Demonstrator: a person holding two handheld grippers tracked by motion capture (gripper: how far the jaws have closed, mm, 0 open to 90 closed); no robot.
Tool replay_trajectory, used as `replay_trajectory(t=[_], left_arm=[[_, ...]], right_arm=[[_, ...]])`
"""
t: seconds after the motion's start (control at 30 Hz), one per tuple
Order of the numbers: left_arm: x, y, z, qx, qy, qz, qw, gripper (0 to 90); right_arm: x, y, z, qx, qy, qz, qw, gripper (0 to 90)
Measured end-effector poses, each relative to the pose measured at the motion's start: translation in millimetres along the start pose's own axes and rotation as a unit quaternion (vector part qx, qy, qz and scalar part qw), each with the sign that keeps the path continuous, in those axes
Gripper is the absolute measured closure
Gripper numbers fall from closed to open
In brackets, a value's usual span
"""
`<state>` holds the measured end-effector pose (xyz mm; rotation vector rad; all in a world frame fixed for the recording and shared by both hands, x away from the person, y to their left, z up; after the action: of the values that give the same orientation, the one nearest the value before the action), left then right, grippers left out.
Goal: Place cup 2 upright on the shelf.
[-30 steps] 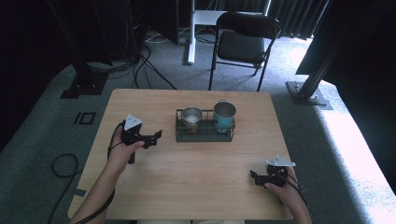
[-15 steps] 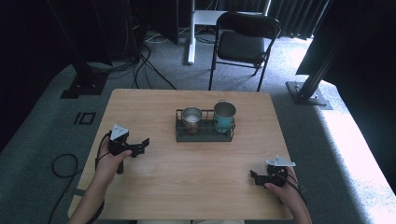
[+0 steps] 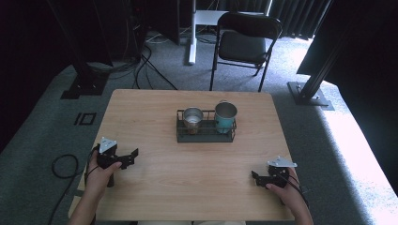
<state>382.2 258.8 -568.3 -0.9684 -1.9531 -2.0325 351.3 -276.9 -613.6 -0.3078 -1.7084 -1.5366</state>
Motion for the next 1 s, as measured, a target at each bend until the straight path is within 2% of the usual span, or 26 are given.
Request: replay_trajectory(t=[0.23, 0.27, 0.43, 0.6, 0.67, 0.77, 0.87, 0.9, 1.0], left_arm=[[9.2, -16.6, 4.1, 0.005, 0.011, 0.012, 0.9998, 2.7], [11.7, -22.2, 5.8, 0.007, 0.019, 0.020, 0.9996, 2.7], [16.5, -30.7, 9.3, 0.012, 0.035, 0.026, 0.9990, 2.6], [21.9, -37.3, 9.5, 0.019, 0.038, 0.027, 0.9987, 2.7], [24.2, -39.6, 8.5, 0.024, 0.034, 0.027, 0.9988, 2.7], [27.6, -43.7, 10.0, 0.014, 0.043, 0.033, 0.9984, 2.6], [30.8, -47.8, 11.7, 0.017, 0.050, 0.038, 0.9979, 2.6], [33.0, -51.6, 14.0, 0.011, 0.063, 0.047, 0.9968, 2.6], [34.5, -54.2, 14.4, 0.016, 0.064, 0.047, 0.9967, 2.6]], right_arm=[[0.0, 0.0, 0.0, 0.000, 0.000, 0.000, 1.0000, 12.0], [0.0, 0.0, 0.0, 0.000, 0.000, 0.000, 1.0000, 12.0], [0.0, 0.0, 0.0, 0.000, 0.000, 0.000, 1.0000, 12.0], [0.0, 0.0, 0.0, 0.000, 0.000, 0.000, 1.0000, 12.0], [0.0, 0.0, 0.0, 0.000, 0.000, 0.000, 1.0000, 12.0], [0.0, 0.0, 0.0, 0.000, 0.000, 0.000, 1.0000, 12.0], [0.0, 0.0, 0.0, 0.000, 0.000, 0.000, 1.0000, 12.0], [0.0, 0.0, 0.0, 0.000, 0.000, 0.000, 1.0000, 12.0], [0.0, 0.0, 0.0, 0.000, 0.000, 0.000, 1.0000, 12.0]])
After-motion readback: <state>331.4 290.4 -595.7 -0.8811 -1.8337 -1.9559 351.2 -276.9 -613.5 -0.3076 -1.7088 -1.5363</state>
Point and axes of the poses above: each handheld gripper's, and its own axes: x roughly backward along the jaws, y roughly out of its top, z roughly to its left, the point moved 8 cm from there along -x, roughly forward along the jaws, and after that the axes turned 4 degrees about -x, right-handed, at the moved point
